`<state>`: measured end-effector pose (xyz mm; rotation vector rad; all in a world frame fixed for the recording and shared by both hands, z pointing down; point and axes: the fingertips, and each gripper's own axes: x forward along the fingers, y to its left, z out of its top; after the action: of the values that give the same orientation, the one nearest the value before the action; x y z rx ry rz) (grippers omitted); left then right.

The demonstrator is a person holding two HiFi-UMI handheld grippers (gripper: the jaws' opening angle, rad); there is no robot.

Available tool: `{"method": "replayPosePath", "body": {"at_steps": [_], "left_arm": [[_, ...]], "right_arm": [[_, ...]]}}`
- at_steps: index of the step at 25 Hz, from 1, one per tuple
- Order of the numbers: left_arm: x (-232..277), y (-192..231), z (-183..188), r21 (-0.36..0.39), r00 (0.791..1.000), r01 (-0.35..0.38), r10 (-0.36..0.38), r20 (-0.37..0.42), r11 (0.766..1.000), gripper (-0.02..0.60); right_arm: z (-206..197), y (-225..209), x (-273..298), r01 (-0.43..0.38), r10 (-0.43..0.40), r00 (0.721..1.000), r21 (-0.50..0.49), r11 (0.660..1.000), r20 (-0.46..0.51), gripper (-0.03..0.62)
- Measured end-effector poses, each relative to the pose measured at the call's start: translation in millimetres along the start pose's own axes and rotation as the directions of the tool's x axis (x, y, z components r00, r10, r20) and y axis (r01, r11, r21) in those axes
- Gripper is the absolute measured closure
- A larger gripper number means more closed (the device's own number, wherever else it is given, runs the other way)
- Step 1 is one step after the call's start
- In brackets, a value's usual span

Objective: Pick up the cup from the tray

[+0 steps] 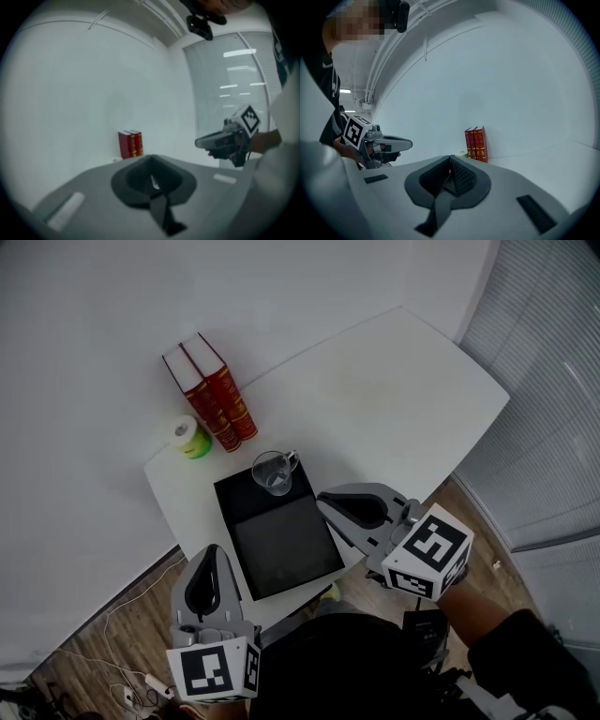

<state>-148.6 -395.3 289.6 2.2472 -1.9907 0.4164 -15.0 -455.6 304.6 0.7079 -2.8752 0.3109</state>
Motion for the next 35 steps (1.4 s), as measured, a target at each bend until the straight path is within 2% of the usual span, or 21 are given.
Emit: {"method": "replayPosePath", "body": {"at_steps": [9,15,21,35], "left_arm": [[6.1,21.8,-11.9,-0.030,0.999,-0.042,0.041,-0.029,0.999,0.577],[21.9,31.5,-38.2,-0.061,0.996,-0.014,0.008,-0.093,0.998,0.577],[35.7,28.9,-53.2,-0.050,0.991,0.023,-0.029,-0.128,0.998,0.577],[29.9,27.6,-65.2,-0.069,0.987,0.012,-0.022,-0.158,0.998,0.577]], "right_arm": [[-10.3,-15.7,24.9,-0.007,0.006,0.999,-0.007,1.000,-0.044,0.579],[-35.4,-32.2,39.6,0.043,-0.041,0.994,0.017,0.999,-0.105,0.579],[-56.1,-52.5,47.2,0.097,-0.094,0.989,0.027,0.995,-0.117,0.579],[-91.5,-69.4,61.9,0.127,-0.123,0.981,0.018,0.992,-0.150,0.577]]}}
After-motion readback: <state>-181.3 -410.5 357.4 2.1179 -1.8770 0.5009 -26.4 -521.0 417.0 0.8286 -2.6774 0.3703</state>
